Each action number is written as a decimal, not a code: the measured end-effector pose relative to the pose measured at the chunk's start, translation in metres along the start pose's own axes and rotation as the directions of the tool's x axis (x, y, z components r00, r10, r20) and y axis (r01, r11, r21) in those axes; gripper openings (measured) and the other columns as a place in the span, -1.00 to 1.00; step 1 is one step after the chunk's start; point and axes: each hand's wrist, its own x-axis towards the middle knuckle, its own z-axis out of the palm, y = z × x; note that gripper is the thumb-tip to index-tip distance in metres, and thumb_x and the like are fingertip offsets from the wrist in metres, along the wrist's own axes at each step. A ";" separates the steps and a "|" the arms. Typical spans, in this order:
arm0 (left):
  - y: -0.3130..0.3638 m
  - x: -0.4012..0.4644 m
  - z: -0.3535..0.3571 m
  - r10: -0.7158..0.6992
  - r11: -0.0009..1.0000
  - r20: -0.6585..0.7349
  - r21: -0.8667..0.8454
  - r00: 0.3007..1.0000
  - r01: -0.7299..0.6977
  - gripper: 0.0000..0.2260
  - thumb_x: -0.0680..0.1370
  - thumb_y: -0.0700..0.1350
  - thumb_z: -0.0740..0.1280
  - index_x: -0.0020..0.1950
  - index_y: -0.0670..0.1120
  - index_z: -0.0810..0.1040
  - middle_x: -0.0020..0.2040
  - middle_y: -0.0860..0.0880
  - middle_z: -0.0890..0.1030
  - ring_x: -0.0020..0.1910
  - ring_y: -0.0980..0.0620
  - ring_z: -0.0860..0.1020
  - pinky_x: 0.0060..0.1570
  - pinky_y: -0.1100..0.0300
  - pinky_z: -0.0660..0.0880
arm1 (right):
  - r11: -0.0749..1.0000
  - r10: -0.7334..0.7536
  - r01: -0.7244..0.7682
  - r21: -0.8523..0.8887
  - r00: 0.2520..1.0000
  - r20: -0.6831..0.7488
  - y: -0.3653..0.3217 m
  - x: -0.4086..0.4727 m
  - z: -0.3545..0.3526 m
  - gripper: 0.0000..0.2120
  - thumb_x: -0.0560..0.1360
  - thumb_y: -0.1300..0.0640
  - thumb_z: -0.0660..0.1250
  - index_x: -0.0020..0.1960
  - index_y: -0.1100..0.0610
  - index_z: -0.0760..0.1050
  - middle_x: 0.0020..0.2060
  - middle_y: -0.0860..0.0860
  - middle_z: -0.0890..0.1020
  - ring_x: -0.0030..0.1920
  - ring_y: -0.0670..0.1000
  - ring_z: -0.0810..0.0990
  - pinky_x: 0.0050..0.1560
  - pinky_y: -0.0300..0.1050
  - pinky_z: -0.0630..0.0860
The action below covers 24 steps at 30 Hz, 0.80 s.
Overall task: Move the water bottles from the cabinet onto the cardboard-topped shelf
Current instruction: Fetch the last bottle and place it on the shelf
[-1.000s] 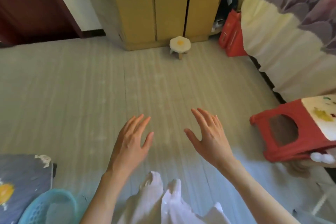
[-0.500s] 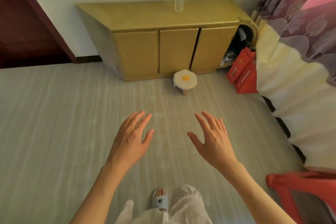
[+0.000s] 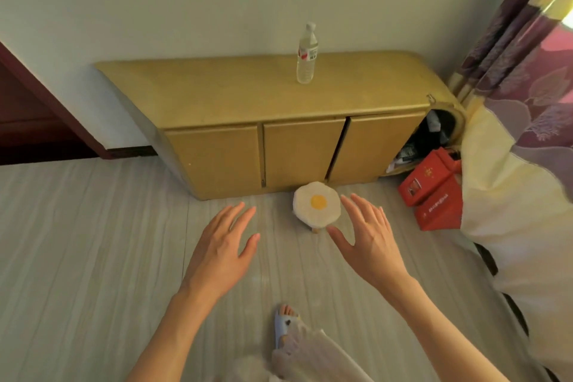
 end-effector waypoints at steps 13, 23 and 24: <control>-0.055 0.295 0.003 0.041 0.999 0.074 -0.016 0.996 -0.040 -0.45 0.49 0.16 0.02 0.35 -0.13 0.37 0.37 -0.11 0.40 0.36 -0.08 0.33 0.30 0.08 0.24 | 0.996 0.048 -0.057 0.071 0.991 0.125 0.042 0.285 0.036 -0.44 0.50 -0.07 0.26 0.41 0.14 0.24 0.35 0.09 0.39 0.35 0.12 0.34 0.33 -0.03 0.27; -0.100 0.535 0.008 0.106 0.994 0.220 -0.032 0.970 -0.101 -0.48 0.49 0.11 0.04 0.33 -0.15 0.39 0.32 -0.15 0.45 0.31 -0.12 0.40 0.29 0.01 0.29 | 0.882 0.330 -0.367 0.294 0.929 0.170 0.061 0.563 0.065 -0.50 0.51 0.04 0.29 0.37 0.22 0.29 0.30 0.17 0.43 0.31 0.15 0.38 0.25 -0.09 0.29; -0.102 0.552 0.009 0.106 0.994 0.231 -0.038 0.967 -0.100 -0.48 0.49 0.11 0.05 0.34 -0.15 0.38 0.32 -0.14 0.44 0.32 -0.11 0.39 0.30 0.02 0.28 | 0.860 0.360 -0.394 0.323 0.919 0.164 0.064 0.585 0.067 -0.46 0.50 0.05 0.31 0.38 0.23 0.26 0.31 0.18 0.42 0.31 0.16 0.38 0.24 -0.09 0.29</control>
